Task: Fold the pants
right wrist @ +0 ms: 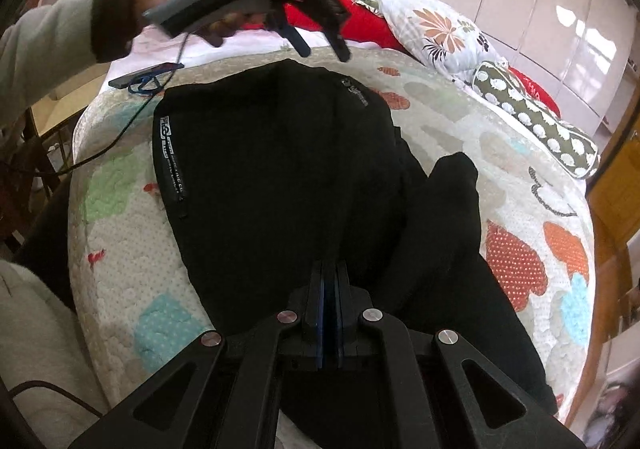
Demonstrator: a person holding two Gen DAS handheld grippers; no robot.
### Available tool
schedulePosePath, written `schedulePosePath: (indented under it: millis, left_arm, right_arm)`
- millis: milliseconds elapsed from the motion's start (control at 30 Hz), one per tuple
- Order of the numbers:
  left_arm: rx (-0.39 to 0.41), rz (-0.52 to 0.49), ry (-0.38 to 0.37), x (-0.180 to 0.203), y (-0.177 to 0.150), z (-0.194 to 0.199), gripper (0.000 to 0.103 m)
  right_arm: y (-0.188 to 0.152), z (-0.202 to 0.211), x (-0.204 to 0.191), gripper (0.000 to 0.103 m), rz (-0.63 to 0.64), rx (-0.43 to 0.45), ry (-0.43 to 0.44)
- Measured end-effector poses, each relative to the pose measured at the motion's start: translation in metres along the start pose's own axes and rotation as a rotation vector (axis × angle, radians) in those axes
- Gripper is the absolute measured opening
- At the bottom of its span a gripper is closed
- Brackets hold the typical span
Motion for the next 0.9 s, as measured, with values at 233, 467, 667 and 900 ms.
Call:
schedulePosePath:
  millis: [233, 467, 667, 900]
  left_arm:
    - [-0.085, -0.016, 0.163, 0.021, 0.009, -0.036, 0.074]
    - [-0.126, -0.103, 0.282, 0.028, -0.002, -0.053, 0.046]
    - [-0.019, -0.12, 0.203, 0.022, -0.016, -0.002, 0.014]
    - [0.191, 0.029, 0.026, -0.011, -0.076, 0.106, 0.01]
  right_arm:
    - [-0.002, 0.003, 0.012, 0.003, -0.036, 0.029, 0.026]
    - [-0.005, 0.008, 0.02, 0.003, -0.066, 0.058, 0.026]
    - [0.002, 0.018, 0.037, 0.003, -0.086, 0.089, -0.036]
    - [0.013, 0.064, 0.049, 0.003, -0.088, 0.153, -0.122]
Point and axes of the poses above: each gripper's, at about its wrist camera, not at the fingertips, and z roughly against the way its jaws point, x to its right, y to its top, the point moved 4 cm from there along -z, roughly the way its jaws point, and after that the axes turned 8 degrees about x, right-handed, at the moved point
